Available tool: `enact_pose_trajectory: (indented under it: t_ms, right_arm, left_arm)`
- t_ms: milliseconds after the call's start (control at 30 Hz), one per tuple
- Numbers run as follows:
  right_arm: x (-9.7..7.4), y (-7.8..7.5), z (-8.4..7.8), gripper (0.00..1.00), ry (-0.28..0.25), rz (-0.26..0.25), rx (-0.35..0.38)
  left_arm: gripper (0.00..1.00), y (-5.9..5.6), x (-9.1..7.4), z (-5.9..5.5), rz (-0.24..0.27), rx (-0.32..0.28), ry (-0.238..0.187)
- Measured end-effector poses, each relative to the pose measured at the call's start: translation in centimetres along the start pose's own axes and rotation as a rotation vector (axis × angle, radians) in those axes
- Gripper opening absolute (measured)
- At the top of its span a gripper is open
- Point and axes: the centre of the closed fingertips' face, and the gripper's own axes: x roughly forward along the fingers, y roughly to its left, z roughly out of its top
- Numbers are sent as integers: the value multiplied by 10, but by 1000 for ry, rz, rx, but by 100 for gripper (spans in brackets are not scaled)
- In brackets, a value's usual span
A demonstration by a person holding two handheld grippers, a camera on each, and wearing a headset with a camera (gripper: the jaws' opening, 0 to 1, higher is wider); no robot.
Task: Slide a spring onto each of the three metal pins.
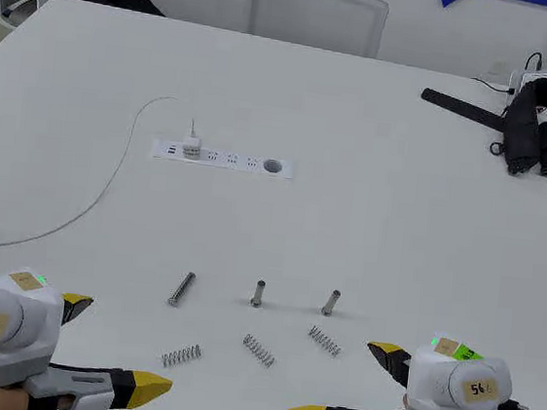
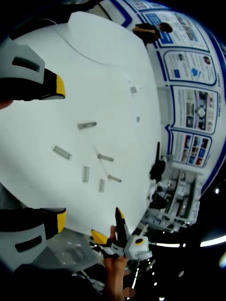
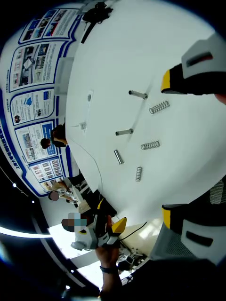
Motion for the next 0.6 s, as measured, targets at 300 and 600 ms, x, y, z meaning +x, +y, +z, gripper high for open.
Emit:
enact_pose_trajectory:
  t_ms: [300, 600]
  right_arm:
    - [0, 0, -4, 99, 5, 3, 3]
    - [-1, 4, -7, 98, 8, 11, 10]
  left_arm:
    - [97, 6, 7, -3, -4, 2, 20]
    - [96, 6, 16, -3, -10, -2, 34]
